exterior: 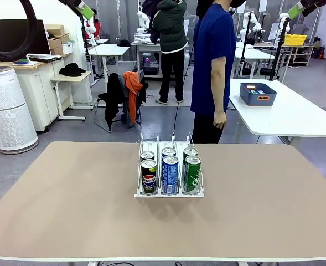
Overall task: Fill the beverage cans into the dispenser.
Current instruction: Pick up the Pepsi coke handed by the human.
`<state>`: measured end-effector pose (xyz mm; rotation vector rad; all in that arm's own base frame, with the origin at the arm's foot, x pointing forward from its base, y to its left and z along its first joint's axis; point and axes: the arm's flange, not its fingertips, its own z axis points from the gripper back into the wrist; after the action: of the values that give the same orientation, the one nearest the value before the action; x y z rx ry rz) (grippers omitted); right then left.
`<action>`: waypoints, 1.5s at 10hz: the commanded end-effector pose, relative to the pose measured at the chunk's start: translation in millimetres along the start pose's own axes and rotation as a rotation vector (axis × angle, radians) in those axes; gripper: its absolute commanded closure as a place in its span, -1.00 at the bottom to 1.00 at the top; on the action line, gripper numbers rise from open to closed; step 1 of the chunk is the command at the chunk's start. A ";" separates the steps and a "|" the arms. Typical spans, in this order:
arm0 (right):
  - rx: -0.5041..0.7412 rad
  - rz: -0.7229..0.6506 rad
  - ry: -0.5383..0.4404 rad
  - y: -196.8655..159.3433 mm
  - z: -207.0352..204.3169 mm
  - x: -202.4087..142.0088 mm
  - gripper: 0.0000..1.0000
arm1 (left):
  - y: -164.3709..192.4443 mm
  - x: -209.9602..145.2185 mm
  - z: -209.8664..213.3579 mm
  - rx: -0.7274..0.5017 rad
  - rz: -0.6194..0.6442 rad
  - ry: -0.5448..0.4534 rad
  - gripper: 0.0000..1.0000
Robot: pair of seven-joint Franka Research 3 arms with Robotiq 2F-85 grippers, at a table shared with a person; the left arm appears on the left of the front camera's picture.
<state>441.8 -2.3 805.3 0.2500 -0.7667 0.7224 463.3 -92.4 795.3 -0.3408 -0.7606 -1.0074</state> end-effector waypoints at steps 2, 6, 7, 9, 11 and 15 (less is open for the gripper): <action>0.000 0.000 0.000 0.0 0.0 0.0 -1.00 | -0.5 -1.0 1.9 0.000 0.006 -0.004 -1.00; 0.000 0.000 0.000 0.0 0.0 0.0 -1.00 | -0.5 -1.0 1.9 0.000 0.006 -0.004 -1.00; 0.000 0.000 0.000 0.0 0.0 0.0 -1.00 | -0.5 -1.0 1.9 0.000 0.006 -0.004 -1.00; 0.000 0.000 0.000 0.0 0.0 0.0 -1.00 | -0.5 -1.0 1.9 0.000 0.006 -0.004 -1.00; 0.000 0.000 0.000 0.0 0.0 0.0 -1.00 | -0.5 -1.0 1.9 0.000 0.006 -0.004 -1.00; 0.000 0.000 0.000 0.0 0.0 0.0 -1.00 | 0.0 0.0 0.0 0.000 0.002 0.000 -1.00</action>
<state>442.4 -2.7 805.6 0.2458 -0.7748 0.7262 463.3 -92.4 795.2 -0.3415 -0.7600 -1.0059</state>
